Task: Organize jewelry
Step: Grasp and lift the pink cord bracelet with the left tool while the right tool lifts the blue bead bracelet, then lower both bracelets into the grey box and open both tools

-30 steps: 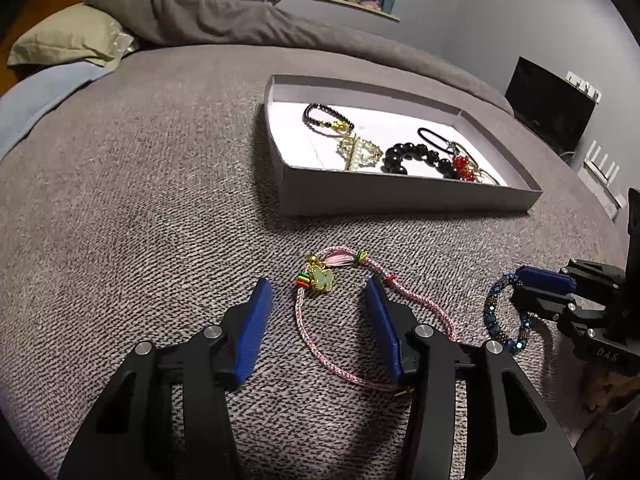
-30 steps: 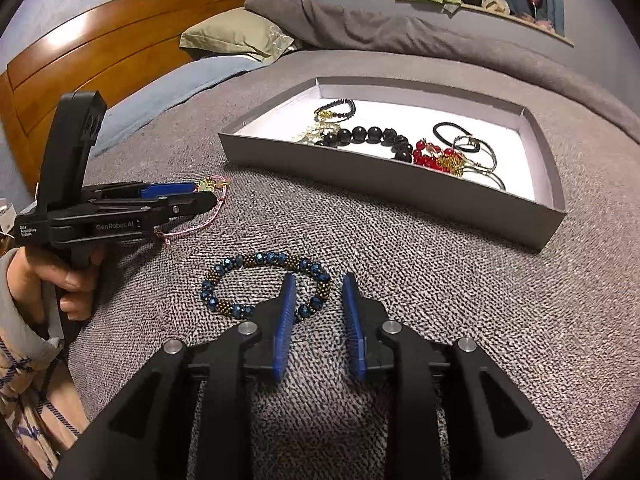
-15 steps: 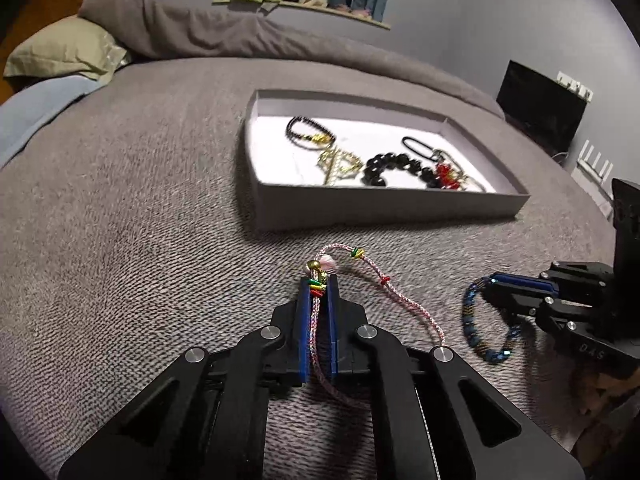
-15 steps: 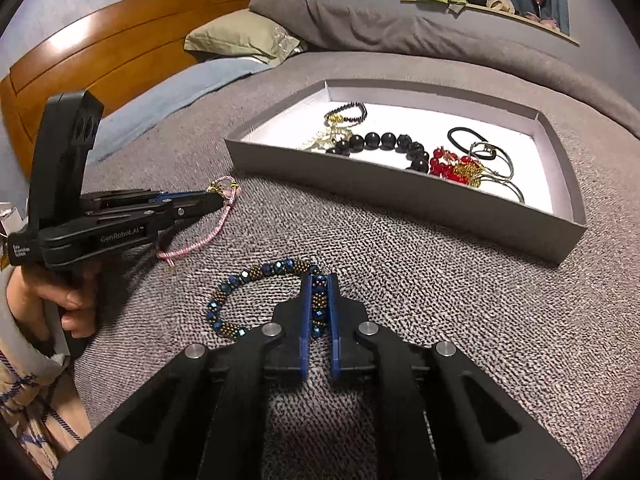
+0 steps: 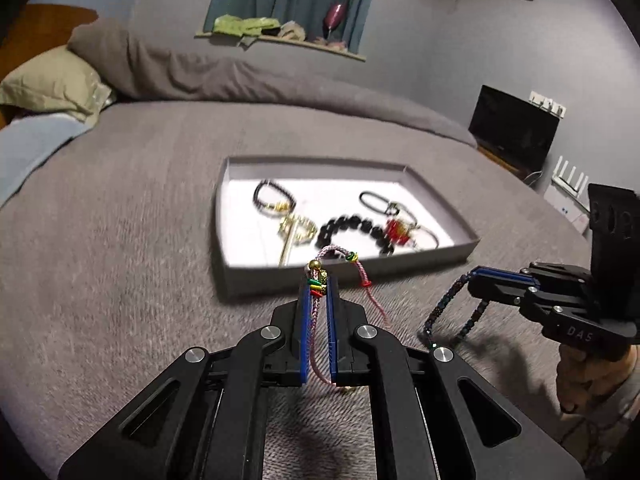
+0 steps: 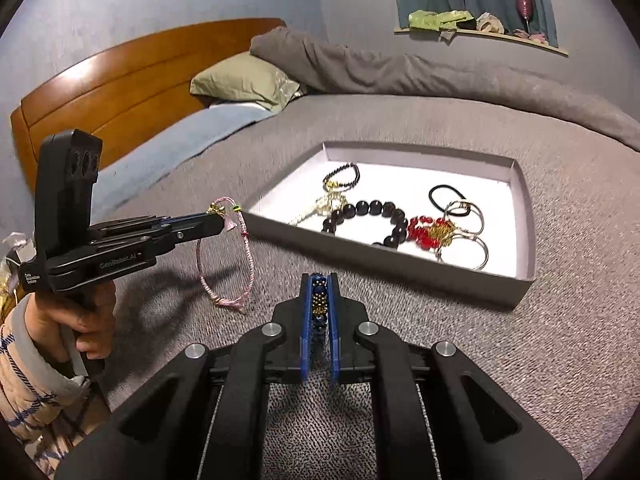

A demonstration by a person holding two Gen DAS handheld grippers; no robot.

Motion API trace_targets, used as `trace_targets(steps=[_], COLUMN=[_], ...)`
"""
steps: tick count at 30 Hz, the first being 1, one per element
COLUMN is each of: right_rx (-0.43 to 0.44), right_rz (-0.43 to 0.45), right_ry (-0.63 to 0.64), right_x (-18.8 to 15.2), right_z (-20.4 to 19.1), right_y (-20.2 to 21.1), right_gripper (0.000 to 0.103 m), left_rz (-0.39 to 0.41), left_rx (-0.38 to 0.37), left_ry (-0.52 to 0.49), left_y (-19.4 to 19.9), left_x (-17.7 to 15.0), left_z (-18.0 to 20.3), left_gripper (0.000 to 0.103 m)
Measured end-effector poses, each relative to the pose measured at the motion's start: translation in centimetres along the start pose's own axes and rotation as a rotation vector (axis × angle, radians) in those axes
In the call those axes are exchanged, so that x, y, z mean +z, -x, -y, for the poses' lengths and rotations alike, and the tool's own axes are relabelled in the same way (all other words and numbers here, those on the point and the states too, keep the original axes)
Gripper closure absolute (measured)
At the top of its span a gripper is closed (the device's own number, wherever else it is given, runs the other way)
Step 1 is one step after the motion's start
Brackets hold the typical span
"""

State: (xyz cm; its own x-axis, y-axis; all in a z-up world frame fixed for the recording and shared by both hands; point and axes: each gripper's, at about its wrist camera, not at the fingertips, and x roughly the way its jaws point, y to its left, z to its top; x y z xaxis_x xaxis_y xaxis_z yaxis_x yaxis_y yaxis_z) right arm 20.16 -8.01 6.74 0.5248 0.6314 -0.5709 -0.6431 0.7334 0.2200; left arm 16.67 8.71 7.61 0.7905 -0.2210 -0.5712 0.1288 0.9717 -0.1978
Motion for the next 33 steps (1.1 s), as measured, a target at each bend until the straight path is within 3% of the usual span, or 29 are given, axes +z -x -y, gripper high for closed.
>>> trace_targets(steps=[11, 21, 28, 33], right_rx=[-0.016, -0.05, -0.089, -0.106], right_rz=[0.052, 0.113, 0.109, 0.091], right_ry=[-0.016, -0.025, -0.056, -0.085], right_x=[2.5, 6.6, 10.0, 11.7], right_z=[1.6, 4.2, 7.6, 10.1], right_y=[1.6, 2.6, 0.4, -2.5], right_gripper=[0.096, 0.096, 0.096, 0.096], left_rz=[0.036, 0.033, 0.017, -0.036], left_rx=[-0.011, 0.013, 0.037, 0.067], left_ry=[-0.042, -0.017, -0.008, -0.041], left_y=[0.4, -2.7, -5.6, -8.5], left_x=[3.1, 6.6, 8.6, 8.5], left_z=[0.8, -0.8, -1.1, -0.8], left_gripper=[0.095, 0.095, 0.095, 0.095])
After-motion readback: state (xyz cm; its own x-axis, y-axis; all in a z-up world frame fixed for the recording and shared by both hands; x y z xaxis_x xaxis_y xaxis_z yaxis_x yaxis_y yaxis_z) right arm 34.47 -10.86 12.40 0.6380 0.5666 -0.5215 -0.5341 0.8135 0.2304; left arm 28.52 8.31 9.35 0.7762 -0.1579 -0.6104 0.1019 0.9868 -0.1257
